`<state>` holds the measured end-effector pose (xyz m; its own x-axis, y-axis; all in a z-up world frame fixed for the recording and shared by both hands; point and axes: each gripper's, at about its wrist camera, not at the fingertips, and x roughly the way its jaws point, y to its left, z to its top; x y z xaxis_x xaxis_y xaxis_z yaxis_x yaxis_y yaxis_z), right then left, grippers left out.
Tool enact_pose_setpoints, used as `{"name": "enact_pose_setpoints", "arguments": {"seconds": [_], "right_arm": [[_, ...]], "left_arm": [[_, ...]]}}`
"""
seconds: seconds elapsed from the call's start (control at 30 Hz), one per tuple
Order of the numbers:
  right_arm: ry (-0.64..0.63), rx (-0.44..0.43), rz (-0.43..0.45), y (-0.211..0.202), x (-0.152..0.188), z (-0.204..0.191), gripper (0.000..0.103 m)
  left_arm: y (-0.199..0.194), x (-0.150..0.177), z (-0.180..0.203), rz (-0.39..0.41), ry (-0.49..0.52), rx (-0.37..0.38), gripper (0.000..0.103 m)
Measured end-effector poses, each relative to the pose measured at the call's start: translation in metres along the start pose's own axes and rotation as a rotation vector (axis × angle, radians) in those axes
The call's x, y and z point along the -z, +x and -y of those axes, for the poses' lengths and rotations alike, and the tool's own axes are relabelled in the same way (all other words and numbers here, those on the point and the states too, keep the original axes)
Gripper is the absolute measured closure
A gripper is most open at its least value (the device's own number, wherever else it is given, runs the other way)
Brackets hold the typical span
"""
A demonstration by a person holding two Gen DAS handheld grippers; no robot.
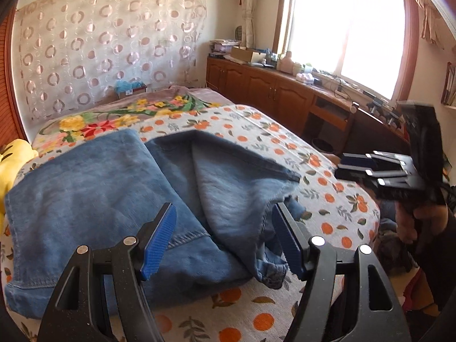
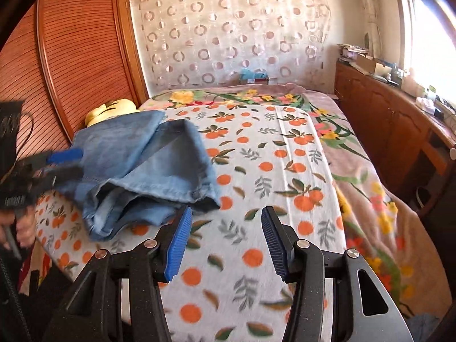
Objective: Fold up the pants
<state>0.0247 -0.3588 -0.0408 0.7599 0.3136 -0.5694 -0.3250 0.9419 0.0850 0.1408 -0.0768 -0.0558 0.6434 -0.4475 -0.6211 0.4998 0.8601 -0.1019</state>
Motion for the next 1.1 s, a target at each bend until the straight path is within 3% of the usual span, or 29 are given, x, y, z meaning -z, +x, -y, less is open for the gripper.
{"name": "enact_pose_setpoints", "arguments": {"seconds": [0.27,0.57,0.63,0.67,0.8,0.9,1.1], "right_arm": [[0.030,-0.097,-0.055,0.046,-0.018,-0.011,0.051],[-0.005,-0.141,-0.123,0.074,-0.022,-0.023,0.074],[-0.007,-0.152,-0.129,0.078,-0.022,-0.024,0.089],[-0.009,-0.156,-0.129,0.080,-0.023,-0.024,0.091],[-0.010,-0.153,-0.112,0.079,-0.022,-0.026,0.093],[-0.009,-0.147,-0.105,0.083,-0.019,-0.021,0.093],[-0.022,-0.131,-0.097,0.079,-0.017,-0.019,0.093]], "left_arm": [[0.012,0.021,0.001,-0.046,-0.021,0.004,0.033],[0.006,0.042,0.002,-0.032,-0.075,0.023,0.033],[0.004,0.046,0.003,-0.017,-0.087,0.033,0.039],[0.003,0.048,0.004,-0.013,-0.088,0.033,0.041],[0.001,0.051,0.007,-0.006,-0.112,0.083,0.060],[-0.005,0.051,0.014,0.022,-0.104,0.109,0.060],[0.003,0.056,0.025,-0.033,-0.074,0.119,0.060]]}}
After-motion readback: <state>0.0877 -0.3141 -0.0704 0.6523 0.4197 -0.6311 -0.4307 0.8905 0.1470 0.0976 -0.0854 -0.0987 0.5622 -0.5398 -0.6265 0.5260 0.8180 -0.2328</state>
